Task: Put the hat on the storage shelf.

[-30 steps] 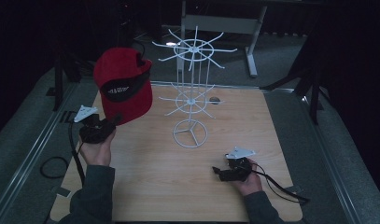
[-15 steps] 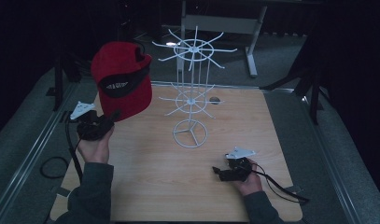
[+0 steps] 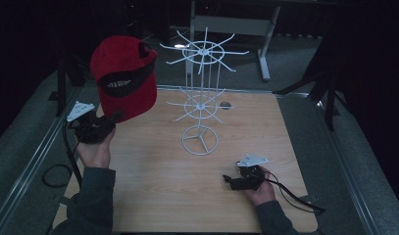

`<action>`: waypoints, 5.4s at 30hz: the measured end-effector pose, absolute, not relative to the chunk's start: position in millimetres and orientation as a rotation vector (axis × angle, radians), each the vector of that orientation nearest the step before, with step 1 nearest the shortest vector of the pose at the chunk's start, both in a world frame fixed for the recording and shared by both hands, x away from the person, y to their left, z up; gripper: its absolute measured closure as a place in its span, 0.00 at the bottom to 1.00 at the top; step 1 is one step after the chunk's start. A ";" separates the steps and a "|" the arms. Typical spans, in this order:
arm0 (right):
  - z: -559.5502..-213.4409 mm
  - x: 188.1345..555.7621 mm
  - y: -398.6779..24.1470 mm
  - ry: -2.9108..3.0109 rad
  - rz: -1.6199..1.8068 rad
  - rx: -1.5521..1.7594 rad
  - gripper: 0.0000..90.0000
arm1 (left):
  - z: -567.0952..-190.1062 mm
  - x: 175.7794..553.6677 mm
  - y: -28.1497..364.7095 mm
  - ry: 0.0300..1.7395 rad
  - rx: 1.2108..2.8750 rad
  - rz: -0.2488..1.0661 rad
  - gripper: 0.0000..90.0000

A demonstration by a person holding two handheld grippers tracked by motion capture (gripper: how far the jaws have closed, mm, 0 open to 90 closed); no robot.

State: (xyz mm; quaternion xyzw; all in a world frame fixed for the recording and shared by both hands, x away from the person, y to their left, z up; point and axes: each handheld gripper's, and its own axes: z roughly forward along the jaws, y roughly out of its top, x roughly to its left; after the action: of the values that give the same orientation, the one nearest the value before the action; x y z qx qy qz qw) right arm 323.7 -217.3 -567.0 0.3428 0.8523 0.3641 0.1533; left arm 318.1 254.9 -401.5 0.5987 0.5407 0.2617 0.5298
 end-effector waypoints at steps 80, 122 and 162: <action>-566.9 323.6 -217.2 2.445 1.043 0.986 0.22 | -349.2 296.1 232.3 1.115 1.419 0.728 0.95; -566.9 323.7 -217.3 2.445 1.043 0.983 0.22 | -405.3 293.4 220.9 1.147 1.447 0.683 0.95; -567.1 323.7 -217.1 2.441 1.047 0.983 0.22 | -449.7 299.2 196.6 1.169 1.571 0.594 0.80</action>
State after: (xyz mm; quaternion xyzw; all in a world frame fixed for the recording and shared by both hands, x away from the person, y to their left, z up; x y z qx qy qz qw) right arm 323.7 -217.1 -567.1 0.3431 0.8516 0.3651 0.1540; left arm 299.2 196.6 -449.7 0.6554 0.4878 0.2477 0.5207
